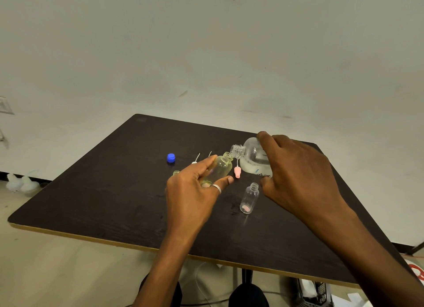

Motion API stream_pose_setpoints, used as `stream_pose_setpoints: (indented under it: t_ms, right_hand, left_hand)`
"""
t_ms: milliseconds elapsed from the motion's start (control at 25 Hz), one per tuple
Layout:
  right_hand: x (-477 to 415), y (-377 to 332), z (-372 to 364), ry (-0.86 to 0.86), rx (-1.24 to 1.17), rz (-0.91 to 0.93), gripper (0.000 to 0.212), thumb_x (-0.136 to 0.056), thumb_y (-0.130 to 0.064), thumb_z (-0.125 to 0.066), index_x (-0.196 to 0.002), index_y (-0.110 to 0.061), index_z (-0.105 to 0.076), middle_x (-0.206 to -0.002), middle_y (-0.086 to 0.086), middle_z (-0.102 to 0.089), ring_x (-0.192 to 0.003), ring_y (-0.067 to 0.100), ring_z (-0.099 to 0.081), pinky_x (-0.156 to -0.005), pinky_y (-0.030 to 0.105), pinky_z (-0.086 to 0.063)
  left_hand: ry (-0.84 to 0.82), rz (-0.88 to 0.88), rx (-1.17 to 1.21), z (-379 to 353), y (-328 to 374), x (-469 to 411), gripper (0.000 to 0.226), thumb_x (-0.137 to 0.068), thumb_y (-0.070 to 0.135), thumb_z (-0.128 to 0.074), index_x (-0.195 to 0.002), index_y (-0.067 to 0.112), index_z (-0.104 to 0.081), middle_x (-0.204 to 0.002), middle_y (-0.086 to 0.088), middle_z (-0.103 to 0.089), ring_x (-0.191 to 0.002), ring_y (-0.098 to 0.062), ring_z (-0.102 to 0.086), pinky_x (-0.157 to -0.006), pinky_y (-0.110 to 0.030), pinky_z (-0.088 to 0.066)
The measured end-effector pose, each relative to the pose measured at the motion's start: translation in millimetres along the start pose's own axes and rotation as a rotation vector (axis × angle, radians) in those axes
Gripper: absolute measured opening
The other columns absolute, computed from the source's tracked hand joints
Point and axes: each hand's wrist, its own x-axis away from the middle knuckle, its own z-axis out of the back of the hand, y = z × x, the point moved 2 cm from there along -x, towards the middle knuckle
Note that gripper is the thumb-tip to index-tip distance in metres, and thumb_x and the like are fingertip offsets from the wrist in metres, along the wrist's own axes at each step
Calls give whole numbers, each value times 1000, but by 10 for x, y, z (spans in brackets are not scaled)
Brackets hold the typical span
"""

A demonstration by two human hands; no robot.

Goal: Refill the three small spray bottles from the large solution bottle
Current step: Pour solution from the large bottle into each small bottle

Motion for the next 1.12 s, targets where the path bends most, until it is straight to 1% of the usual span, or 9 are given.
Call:
stream_pose_setpoints:
  t_ms: [120,200,320,440,560,720,1000,1120]
  right_hand:
    - [-9,-6,-13,-15,-14,7,74,-56,-24,-79,-125,-19,-54,-95,2,-68,-73,25,-62,-62,26,-30]
    - [-15,-3,-16,-16,-22,6,73,-56,-24,-79,-124,-19,-54,-95,3,-68,-73,26,-62,-63,26,-30]
    - [-15,3,-7,-8,-9,0,73,-53,-23,-79,-122,-18,-55,-90,2,-67,-70,26,-61,-62,26,-29]
    - [-14,1,-6,-6,-7,6,73,-54,-24,-78,-123,-18,-55,-91,2,-67,-71,25,-61,-62,27,-29]
    - [-14,9,-6,-2,-12,8,73,-54,-24,-78,-123,-17,-55,-92,3,-68,-71,25,-61,-61,27,-30]
    - [-18,5,-9,-8,-5,4,72,-55,-22,-77,-123,-18,-54,-93,1,-67,-71,25,-61,-61,27,-29]
    - [-25,3,0,-11,-1,9,72,-55,-22,-77,-123,-18,-54,-94,2,-68,-72,26,-61,-62,27,-29]
    - [-29,-1,1,-10,1,11,71,-55,-21,-76,-123,-18,-55,-92,2,-67,-71,26,-61,-61,27,-29]
  left_hand:
    - [1,12,7,-4,-3,-4,63,-70,36,-87,-128,25,-66,-119,6,-72,-105,-2,-66,-88,-18,-54]
    - [2,15,9,-5,-4,-6,63,-70,37,-87,-128,25,-66,-119,6,-72,-106,-2,-66,-90,-22,-56]
    - [9,19,19,-8,-7,-5,63,-70,37,-87,-128,24,-66,-119,6,-72,-106,-3,-66,-91,-24,-57]
    - [15,20,22,-11,-3,0,62,-70,37,-87,-127,24,-67,-119,5,-72,-105,-5,-67,-91,-25,-57]
    - [11,13,19,-18,-3,-2,62,-70,37,-87,-127,25,-67,-118,6,-72,-104,-3,-67,-88,-18,-55]
    - [15,10,27,-19,-20,-6,61,-71,37,-87,-127,26,-67,-117,7,-73,-105,-2,-67,-91,-24,-57]
    - [14,18,26,-20,-6,-8,62,-70,37,-87,-128,25,-66,-118,7,-72,-105,-2,-67,-90,-19,-55]
    - [14,25,26,-16,-15,-9,62,-70,37,-86,-128,26,-66,-119,6,-72,-106,-3,-67,-92,-23,-56]
